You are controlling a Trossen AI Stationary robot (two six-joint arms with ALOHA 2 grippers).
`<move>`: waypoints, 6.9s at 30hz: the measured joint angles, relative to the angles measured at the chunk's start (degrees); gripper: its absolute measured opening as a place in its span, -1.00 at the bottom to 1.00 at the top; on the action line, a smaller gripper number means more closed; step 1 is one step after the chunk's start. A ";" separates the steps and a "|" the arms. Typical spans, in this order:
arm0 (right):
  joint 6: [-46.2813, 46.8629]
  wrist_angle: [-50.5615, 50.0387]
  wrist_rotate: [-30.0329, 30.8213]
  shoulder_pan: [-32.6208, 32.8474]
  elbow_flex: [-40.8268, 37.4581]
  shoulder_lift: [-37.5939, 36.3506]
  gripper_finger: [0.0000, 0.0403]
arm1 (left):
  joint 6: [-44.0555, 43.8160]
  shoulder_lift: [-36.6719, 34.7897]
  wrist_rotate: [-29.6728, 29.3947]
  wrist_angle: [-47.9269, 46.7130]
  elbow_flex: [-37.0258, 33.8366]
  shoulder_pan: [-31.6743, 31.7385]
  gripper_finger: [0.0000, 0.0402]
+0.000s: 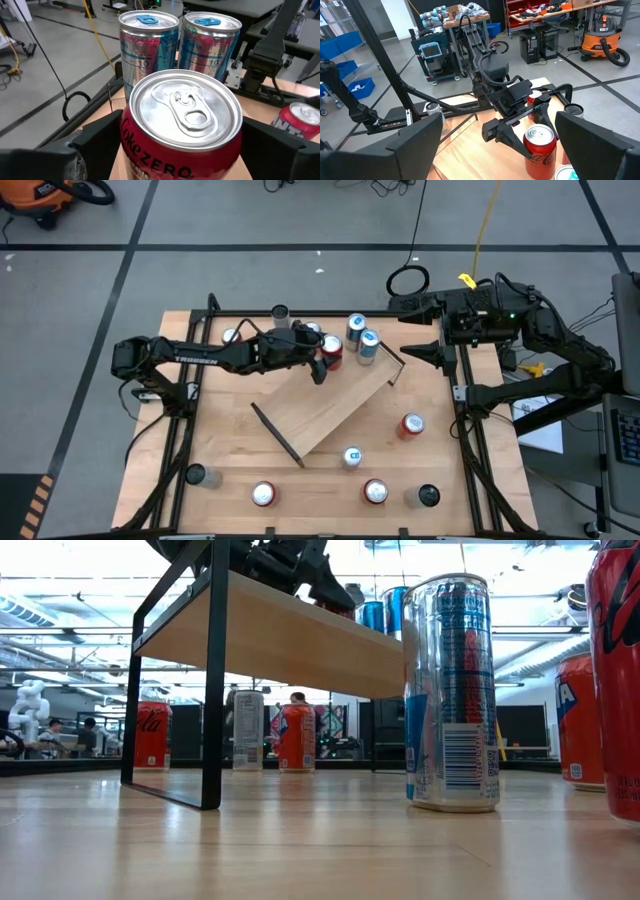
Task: Place canned beverage on shelf
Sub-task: Put the top right red soda can on the shelf, then put the top red soda can on the shelf
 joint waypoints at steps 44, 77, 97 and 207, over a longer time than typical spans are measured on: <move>-1.43 -1.21 0.12 0.00 0.00 2.58 0.81 | -18.22 -9.84 -4.93 -25.18 0.00 0.00 0.80; 15.22 -1.21 9.40 -0.02 0.00 6.49 0.81 | -33.18 -20.44 5.87 -67.85 4.87 12.88 0.80; 18.21 -0.79 9.41 -0.02 0.00 6.49 0.81 | -23.69 -17.88 -0.42 -78.39 4.87 29.75 0.89; 10.49 -5.54 9.44 -0.02 0.00 6.49 0.81 | -18.29 -2.80 10.75 -75.58 4.85 38.58 0.48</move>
